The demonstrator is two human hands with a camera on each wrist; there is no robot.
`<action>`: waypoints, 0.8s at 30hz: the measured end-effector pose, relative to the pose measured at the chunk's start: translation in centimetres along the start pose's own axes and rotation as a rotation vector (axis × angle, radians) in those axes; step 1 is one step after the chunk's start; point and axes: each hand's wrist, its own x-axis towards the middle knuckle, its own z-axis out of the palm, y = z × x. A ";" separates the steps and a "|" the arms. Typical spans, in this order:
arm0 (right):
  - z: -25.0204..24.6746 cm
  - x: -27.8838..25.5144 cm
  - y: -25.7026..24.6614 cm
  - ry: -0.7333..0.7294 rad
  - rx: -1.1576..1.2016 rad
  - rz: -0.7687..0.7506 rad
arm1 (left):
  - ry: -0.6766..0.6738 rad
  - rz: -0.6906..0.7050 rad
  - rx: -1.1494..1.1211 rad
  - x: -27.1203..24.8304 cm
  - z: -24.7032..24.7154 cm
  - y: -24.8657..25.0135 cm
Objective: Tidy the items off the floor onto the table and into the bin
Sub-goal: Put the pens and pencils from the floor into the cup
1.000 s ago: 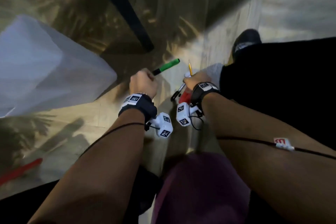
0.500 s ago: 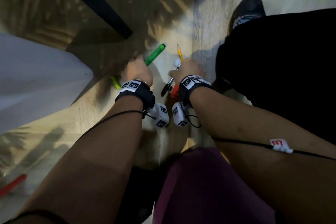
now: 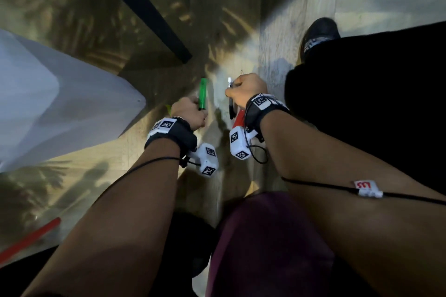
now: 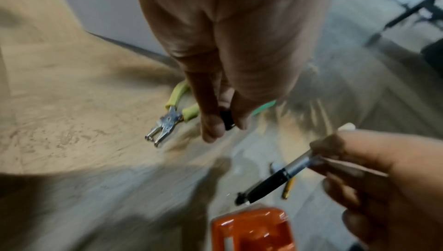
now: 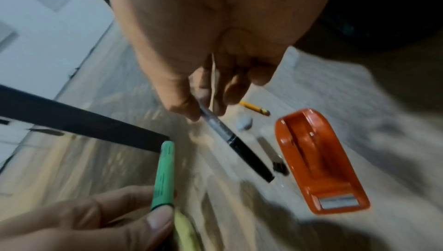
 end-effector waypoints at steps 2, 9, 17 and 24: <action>-1.6 -1.8 -2.1 0.000 0.026 -0.068 | -0.044 -0.024 -0.159 -2.5 -2.2 1.0; -8.2 -9.5 -9.9 0.052 0.157 -0.300 | 0.096 0.144 -0.085 -13.6 -12.1 5.2; -15.5 -24.9 -19.4 0.008 0.007 -0.755 | 0.246 0.391 -0.308 -28.9 -20.4 5.8; -20.0 -39.1 -25.7 -0.101 -0.061 -1.176 | 0.797 0.578 -0.074 -44.3 -25.7 2.2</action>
